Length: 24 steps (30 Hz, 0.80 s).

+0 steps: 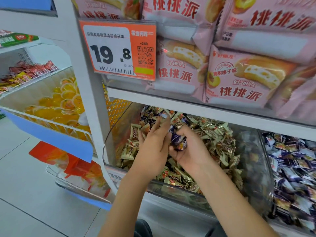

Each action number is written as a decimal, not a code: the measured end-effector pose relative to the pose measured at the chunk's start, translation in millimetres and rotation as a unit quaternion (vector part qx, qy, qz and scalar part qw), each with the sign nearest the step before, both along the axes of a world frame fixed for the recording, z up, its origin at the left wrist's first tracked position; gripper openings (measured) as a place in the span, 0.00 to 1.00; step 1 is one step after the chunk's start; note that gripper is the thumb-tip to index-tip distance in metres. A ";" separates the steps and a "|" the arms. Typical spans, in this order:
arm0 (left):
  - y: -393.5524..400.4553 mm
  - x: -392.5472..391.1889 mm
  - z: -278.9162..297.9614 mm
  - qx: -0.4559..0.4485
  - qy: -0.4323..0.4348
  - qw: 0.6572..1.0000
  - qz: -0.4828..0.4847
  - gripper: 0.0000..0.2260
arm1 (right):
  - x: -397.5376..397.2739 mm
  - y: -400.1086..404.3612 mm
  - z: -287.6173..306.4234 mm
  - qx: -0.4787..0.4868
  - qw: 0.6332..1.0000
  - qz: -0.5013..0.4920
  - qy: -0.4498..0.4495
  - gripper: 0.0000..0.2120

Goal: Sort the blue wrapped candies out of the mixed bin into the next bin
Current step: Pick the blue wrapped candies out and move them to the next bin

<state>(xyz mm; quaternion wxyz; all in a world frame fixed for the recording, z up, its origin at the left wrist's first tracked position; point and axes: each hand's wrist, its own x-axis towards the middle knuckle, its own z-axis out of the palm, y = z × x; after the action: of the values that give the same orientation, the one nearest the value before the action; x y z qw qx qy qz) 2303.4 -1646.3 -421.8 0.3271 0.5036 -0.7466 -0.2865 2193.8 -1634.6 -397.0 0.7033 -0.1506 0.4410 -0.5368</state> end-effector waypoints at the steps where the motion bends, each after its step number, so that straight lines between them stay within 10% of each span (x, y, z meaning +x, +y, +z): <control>1: 3.6 -1.6 -0.6 0.012 -0.019 1.000 -0.008 0.21 | -0.3 2.9 -0.8 0.000 1.000 0.000 0.005 0.03; 12: 54.0 -31.7 5.9 0.041 -0.047 0.992 -0.112 0.29 | -50.3 59.0 18.3 -0.058 0.962 -0.076 0.257 0.07; 19: 49.0 -2.7 3.3 -0.069 -0.050 0.995 0.044 0.14 | -83.6 104.2 8.9 -0.223 0.727 -0.242 0.603 0.06; 24: 46.0 7.4 -3.8 -0.025 -0.022 0.994 0.104 0.08 | -125.2 105.6 -6.7 -0.184 0.679 -0.352 0.617 0.06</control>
<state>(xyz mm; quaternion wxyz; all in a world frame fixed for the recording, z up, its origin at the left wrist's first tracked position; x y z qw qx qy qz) 2310.7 -1600.3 -425.6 0.3508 0.5763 -0.7043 -0.2209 2068.6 -1529.0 -403.7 -0.0116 -0.4076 0.6881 -0.6002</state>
